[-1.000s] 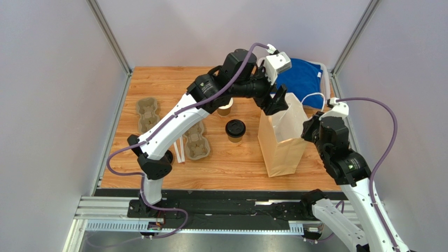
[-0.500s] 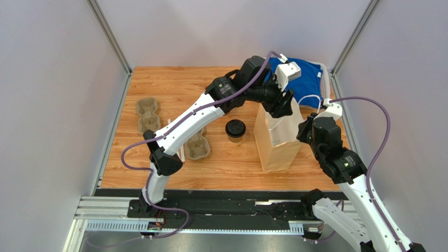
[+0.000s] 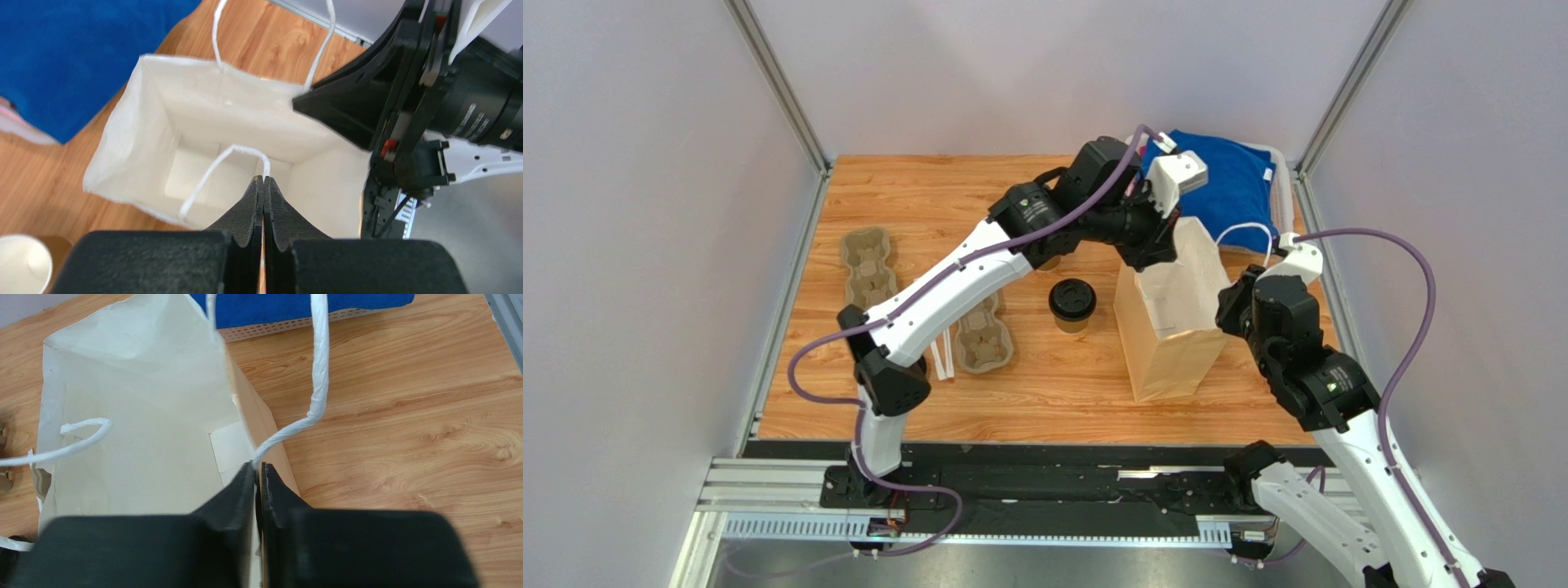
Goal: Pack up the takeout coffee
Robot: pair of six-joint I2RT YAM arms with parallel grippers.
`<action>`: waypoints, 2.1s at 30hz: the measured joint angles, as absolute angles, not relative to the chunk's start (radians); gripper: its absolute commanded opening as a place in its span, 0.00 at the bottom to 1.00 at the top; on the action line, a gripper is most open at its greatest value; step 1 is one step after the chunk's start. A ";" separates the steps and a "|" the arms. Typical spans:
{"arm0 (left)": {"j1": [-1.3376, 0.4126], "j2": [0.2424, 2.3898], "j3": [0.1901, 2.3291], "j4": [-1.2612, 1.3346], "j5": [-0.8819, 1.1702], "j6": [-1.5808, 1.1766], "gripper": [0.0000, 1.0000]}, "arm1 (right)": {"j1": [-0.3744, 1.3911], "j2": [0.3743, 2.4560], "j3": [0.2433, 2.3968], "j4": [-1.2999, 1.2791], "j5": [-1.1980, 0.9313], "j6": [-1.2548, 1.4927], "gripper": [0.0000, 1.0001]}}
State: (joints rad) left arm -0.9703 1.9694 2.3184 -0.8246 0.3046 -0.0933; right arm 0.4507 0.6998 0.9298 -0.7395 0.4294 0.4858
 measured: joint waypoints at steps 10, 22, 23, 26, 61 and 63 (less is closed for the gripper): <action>-0.910 1.603 1.885 -0.700 0.337 -0.107 0.00 | 0.451 0.691 1.038 -0.837 0.416 0.370 0.77; -0.915 1.671 2.046 -0.757 0.576 0.052 0.00 | 0.451 0.689 1.335 -0.698 0.234 -0.031 0.83; -0.915 1.670 2.049 -0.777 0.593 0.067 0.00 | 0.451 0.701 1.350 -0.690 0.219 -0.057 0.82; -0.915 1.663 2.043 -0.800 0.616 0.078 0.41 | 0.451 0.749 1.382 -0.676 0.187 -0.117 0.80; -0.941 1.885 2.101 -0.651 0.493 -0.250 0.00 | 0.082 0.977 1.386 -0.899 -0.136 -0.073 0.00; -0.931 1.860 2.088 -0.654 0.500 -0.246 0.00 | 0.081 0.956 1.386 -0.923 -0.146 -0.068 0.00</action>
